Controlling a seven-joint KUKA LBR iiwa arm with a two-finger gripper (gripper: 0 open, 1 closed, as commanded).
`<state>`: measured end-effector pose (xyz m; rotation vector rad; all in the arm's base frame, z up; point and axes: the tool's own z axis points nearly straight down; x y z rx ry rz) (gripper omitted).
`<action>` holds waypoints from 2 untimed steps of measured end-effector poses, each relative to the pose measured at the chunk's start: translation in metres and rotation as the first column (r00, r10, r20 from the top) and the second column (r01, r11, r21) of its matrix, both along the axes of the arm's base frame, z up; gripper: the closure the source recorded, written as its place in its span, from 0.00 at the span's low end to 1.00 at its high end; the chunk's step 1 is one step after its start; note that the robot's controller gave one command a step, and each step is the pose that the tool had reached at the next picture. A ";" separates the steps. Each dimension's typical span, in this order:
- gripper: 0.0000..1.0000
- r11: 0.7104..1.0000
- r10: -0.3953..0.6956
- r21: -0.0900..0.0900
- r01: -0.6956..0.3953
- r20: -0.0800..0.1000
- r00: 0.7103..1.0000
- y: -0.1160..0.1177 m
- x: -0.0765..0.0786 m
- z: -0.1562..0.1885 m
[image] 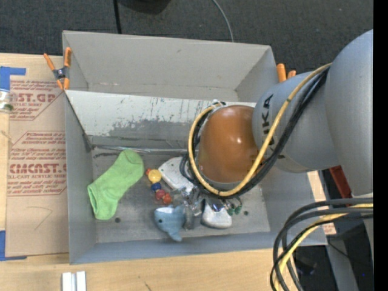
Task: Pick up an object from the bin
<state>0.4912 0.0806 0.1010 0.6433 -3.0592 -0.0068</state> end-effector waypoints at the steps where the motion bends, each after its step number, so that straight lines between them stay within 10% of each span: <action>1: 1.00 0.998 0.057 0.003 -0.057 0.017 0.998 0.013 0.000 0.050; 2: 1.00 1.000 0.030 0.001 -0.030 0.002 1.000 0.018 -0.001 0.106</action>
Offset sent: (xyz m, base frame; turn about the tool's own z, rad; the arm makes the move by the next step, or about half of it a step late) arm -0.0004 0.0208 0.1272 -0.0138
